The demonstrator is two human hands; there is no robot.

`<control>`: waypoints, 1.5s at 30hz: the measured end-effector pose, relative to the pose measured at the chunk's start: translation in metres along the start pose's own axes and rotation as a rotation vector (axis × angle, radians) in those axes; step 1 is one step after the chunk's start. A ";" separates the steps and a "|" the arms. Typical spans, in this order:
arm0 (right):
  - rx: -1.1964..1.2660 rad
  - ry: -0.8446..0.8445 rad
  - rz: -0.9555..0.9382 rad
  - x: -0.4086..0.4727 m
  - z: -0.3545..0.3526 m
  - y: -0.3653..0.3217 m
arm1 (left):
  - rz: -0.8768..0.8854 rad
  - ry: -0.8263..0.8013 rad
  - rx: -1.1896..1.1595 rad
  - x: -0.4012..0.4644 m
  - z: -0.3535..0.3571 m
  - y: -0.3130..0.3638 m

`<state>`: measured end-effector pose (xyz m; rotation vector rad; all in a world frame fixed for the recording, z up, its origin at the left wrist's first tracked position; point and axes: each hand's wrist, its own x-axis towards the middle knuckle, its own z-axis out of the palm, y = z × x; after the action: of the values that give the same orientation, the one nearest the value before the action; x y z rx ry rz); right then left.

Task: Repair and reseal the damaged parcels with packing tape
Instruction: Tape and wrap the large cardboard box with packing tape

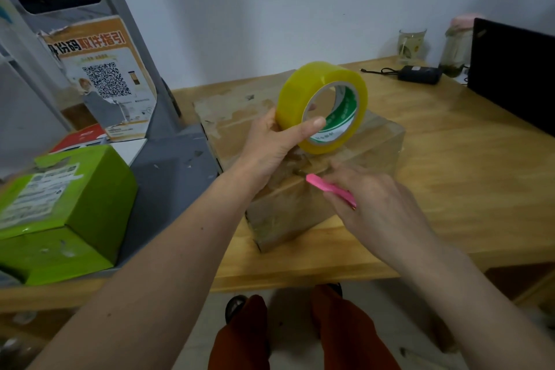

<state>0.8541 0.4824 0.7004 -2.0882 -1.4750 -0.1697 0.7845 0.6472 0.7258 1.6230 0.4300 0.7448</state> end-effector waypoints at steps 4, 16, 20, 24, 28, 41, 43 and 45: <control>-0.036 -0.002 0.017 -0.001 -0.006 -0.004 | -0.008 -0.009 -0.044 0.001 0.000 -0.001; -0.220 -0.009 0.064 0.002 -0.008 -0.010 | -0.011 0.001 -0.042 0.003 0.001 -0.002; -0.233 0.046 0.054 -0.001 -0.009 -0.007 | -0.023 0.005 -0.073 0.003 0.000 -0.003; -0.244 0.091 0.012 0.004 -0.004 -0.004 | -0.032 0.008 -0.095 0.004 0.001 -0.003; -0.218 0.078 0.048 0.004 -0.015 0.008 | -0.029 0.010 -0.114 0.004 0.000 -0.004; -0.099 0.112 0.071 0.014 -0.020 0.033 | -0.053 0.083 -0.160 0.005 -0.004 -0.005; -0.047 0.081 0.048 0.012 -0.019 0.028 | -0.054 0.094 -0.183 0.006 -0.005 -0.005; 0.002 0.039 0.033 0.011 -0.016 0.022 | -0.054 0.115 -0.253 0.006 -0.006 -0.004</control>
<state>0.8811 0.4782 0.7101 -2.0949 -1.4165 -0.1946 0.7852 0.6560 0.7237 1.3320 0.4420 0.8198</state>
